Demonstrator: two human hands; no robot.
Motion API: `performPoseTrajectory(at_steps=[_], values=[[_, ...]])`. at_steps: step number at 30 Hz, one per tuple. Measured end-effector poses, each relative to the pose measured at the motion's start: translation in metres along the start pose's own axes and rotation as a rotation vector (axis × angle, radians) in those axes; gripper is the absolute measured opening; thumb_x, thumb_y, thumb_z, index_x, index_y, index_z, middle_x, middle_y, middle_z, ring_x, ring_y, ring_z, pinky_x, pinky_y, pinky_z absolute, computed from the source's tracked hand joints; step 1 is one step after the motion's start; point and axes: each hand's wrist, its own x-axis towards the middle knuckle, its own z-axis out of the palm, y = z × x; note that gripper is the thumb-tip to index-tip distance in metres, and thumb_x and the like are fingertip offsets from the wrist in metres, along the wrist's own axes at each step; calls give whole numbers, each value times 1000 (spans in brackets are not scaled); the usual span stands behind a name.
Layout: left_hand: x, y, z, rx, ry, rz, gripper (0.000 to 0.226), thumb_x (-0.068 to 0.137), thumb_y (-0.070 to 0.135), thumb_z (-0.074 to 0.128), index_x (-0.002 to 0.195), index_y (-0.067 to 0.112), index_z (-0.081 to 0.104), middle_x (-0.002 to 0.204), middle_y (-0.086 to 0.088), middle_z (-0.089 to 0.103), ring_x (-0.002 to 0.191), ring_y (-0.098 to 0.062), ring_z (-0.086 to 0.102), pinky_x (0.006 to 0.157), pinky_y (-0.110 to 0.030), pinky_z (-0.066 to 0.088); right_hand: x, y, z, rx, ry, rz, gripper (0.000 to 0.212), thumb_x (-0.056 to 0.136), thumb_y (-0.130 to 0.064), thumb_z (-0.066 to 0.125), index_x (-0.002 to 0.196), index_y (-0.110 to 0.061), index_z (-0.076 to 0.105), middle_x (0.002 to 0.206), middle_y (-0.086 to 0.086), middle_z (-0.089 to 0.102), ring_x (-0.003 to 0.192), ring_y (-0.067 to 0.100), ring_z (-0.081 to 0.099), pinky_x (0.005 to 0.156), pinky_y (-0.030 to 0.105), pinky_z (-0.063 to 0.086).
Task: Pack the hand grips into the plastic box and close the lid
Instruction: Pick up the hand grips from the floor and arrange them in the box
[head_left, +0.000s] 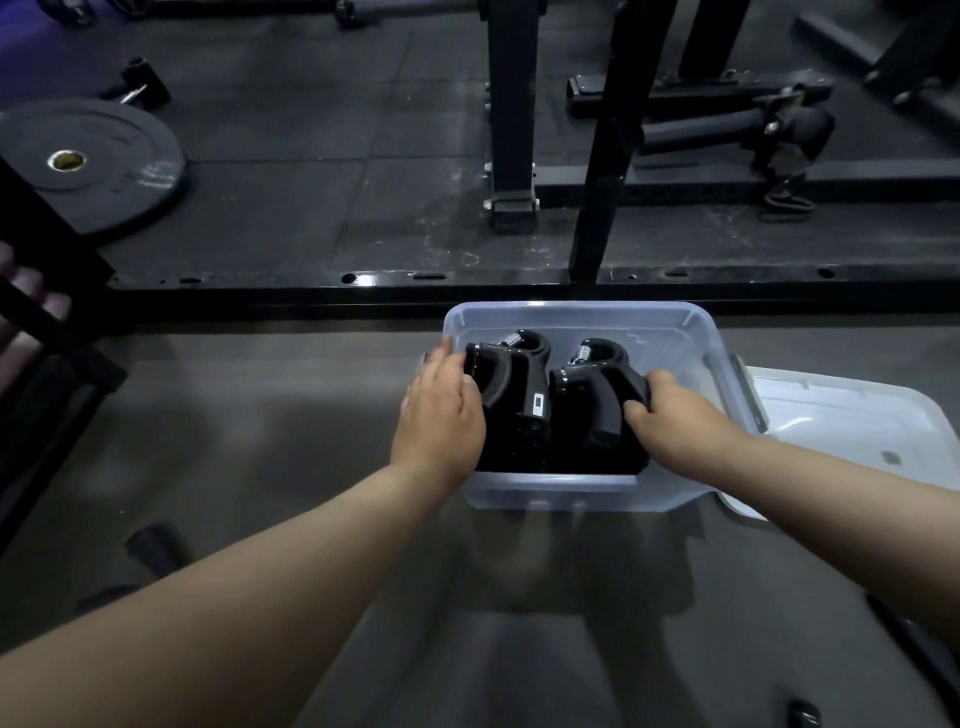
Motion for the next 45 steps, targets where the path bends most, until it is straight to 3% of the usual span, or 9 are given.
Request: performPoseTrajectory(at_steps=[11,19,21,24,26,30,36,39,45], values=[[1,-2,1,19,6,2,42,103,22,30,142,17,44,161,4,25,149,-19,18,121,-43,17,0,-3,2,-60,35,-11,18,99,-24,36,105,-7,40,82,13,59,74,32,54,66,38,45],[1,-2,1,-3,1,-3,42,103,21,30,143,16,44,161,5,24,149,-18,17,121,-43,17,-2,-2,-1,60,42,9,32,94,-43,25,96,-19,47,92,6,62,84,26,57,82,43,47],[1,-2,1,-7,3,2,42,102,20,31,142,15,44,161,3,25,149,-19,18,121,-43,18,-7,-5,1,-20,86,-9,36,94,-47,23,103,-21,46,106,6,59,93,28,57,83,45,47],[2,-2,1,-9,6,10,42,102,19,31,141,14,45,160,2,26,149,-19,19,121,-43,19,-12,-14,3,-164,107,-71,55,95,-53,23,141,-26,33,140,5,44,123,31,46,95,47,41],[3,-3,1,4,8,21,43,102,19,31,142,14,44,160,1,27,149,-20,19,121,-43,19,-12,-20,4,-218,81,-81,64,95,-55,22,152,-25,19,150,5,35,131,32,39,100,48,36],[2,-4,1,18,10,24,44,101,19,32,142,13,44,160,0,27,149,-21,20,120,-44,20,-8,-23,4,-258,67,-59,66,95,-53,24,153,-21,17,151,7,32,133,32,35,104,48,32],[-1,-1,1,77,4,33,46,101,26,29,143,14,43,161,-1,24,150,-21,16,123,-40,11,-19,-30,17,-371,197,-301,63,97,-48,30,152,-20,22,159,7,17,147,24,12,119,40,10],[-6,4,2,201,44,143,57,95,34,23,142,12,45,160,-6,26,149,-20,18,123,-37,4,-23,-29,23,-362,194,-333,64,98,-47,30,154,-18,18,162,7,8,149,22,2,121,39,4],[-19,14,7,398,49,355,64,94,39,19,145,9,43,158,-7,31,149,-18,20,123,-41,7,-32,-1,22,-137,274,-321,68,99,-48,29,155,-17,7,162,3,-7,149,17,-7,120,35,0]])
